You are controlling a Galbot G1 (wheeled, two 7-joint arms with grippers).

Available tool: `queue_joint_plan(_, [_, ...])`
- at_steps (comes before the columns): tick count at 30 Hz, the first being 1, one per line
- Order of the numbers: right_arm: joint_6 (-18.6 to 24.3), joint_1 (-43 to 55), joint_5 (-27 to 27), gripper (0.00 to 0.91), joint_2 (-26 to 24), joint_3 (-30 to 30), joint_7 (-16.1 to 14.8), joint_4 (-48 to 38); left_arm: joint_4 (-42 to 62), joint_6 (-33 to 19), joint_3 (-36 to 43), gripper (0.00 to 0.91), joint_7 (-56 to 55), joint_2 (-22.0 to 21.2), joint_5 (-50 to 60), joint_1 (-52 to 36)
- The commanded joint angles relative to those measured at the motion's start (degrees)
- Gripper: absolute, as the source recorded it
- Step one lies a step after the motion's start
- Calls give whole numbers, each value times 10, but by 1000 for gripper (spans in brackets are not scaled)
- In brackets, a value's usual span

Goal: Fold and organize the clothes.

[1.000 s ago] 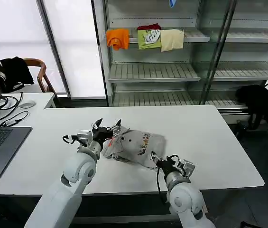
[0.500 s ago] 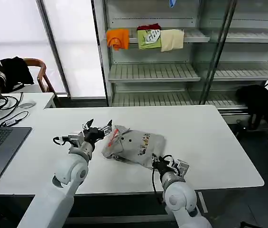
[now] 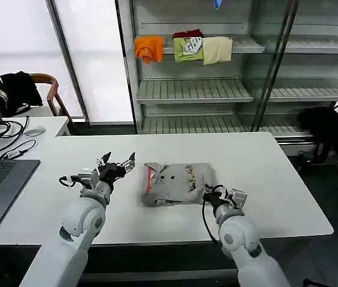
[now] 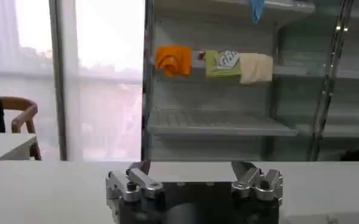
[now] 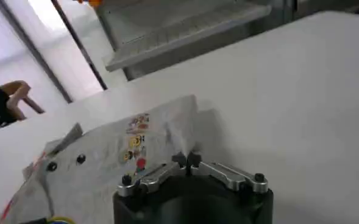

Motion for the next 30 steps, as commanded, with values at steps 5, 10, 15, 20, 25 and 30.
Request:
queue_joint_plan(5, [0,56,-101,907,-71,10,-87,-62,-4,2,-6,907,-2,-6,1,10])
queue_joint_plan(10, [0,1,-141,907,-84,16,-109,-9,-8,3,-11,907,-5,-7,0,15])
queue_joint_plan(15, [1,-57,-183,907,-93,18,-102,23,-9,2,-12,907,-5,-9,0,18])
queue_joint_plan(20, [2,-51,-202,907,-73,27,-106,38,-10,2,-8,907,-5,-14,2,18])
queue_joint_plan(25, [2,-49,-179,907,-55,16,-90,33,-14,2,-7,907,-6,-19,6,26])
queue_joint_plan(30, [3,-68,-134,836,-30,23,-55,17,-10,1,-8,907,-5,-20,9,30])
